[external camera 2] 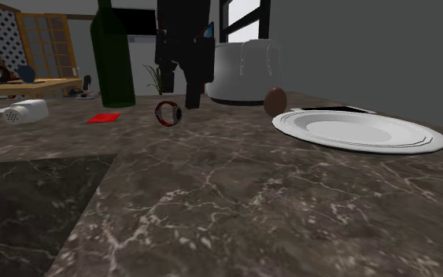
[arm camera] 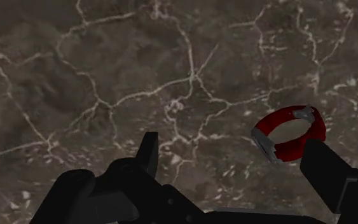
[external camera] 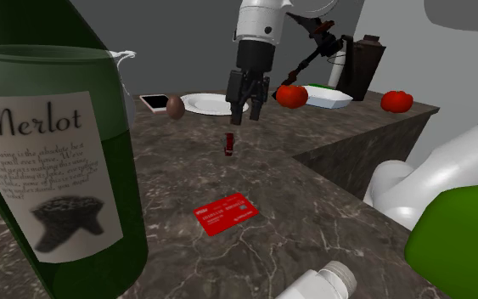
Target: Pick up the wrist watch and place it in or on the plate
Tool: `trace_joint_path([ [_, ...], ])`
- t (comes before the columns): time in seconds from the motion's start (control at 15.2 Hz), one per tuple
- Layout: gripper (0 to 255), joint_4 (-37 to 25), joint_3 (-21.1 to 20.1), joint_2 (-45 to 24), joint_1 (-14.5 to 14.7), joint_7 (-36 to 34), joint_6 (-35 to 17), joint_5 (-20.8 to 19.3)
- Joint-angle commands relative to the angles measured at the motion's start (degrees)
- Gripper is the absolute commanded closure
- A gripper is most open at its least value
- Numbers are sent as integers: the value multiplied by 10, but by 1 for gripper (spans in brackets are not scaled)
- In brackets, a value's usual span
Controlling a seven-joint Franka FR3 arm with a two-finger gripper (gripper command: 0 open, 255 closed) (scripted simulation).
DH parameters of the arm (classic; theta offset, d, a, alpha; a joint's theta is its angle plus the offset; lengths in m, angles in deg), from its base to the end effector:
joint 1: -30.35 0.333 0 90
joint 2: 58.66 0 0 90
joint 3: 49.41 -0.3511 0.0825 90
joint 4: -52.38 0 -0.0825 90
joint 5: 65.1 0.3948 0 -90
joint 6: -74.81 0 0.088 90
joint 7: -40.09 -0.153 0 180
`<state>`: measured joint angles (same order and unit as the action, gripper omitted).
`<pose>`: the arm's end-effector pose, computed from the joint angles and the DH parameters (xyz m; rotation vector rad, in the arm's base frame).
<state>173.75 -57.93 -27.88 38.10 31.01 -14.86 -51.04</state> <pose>0.3458 0.1530 0.6001 -2.9751 -0.1531 0.0832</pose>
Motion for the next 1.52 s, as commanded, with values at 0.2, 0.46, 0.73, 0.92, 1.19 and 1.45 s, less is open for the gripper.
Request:
trace_joint_path([
  [0.2,0,-34,-35,-46,20,-30,-3,24],
  [0.46,0,1,-41,-39,23,-28,-32,28],
  [0.73,0,23,-44,-36,24,-27,-51,31],
  [0.92,0,23,-44,-36,24,-27,-51,31],
  [1.19,255,23,-44,-36,24,-27,-51,31],
  [1.45,255,23,-44,-36,24,-27,-51,31],
])
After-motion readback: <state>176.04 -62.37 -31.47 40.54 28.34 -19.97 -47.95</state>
